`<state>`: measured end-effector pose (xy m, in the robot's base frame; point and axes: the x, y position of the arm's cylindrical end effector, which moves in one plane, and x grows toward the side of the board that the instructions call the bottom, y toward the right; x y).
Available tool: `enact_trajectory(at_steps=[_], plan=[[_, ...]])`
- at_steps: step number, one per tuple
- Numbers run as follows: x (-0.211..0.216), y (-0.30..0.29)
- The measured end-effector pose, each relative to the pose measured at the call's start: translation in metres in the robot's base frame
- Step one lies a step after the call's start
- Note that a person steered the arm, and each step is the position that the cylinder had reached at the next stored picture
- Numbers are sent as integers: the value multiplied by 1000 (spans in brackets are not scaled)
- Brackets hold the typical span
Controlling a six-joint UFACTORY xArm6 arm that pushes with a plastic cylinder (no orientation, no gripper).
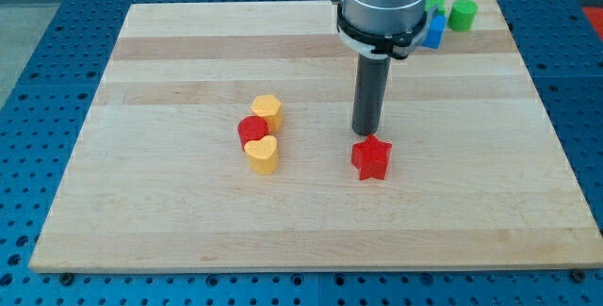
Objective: Push the cube to the left of the green circle
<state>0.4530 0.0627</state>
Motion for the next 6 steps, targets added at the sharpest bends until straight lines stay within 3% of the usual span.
enact_trajectory(at_steps=[1, 2, 3, 4, 6], plan=[[0, 0], [-30, 19], [-101, 46], [-164, 118], [-166, 148]])
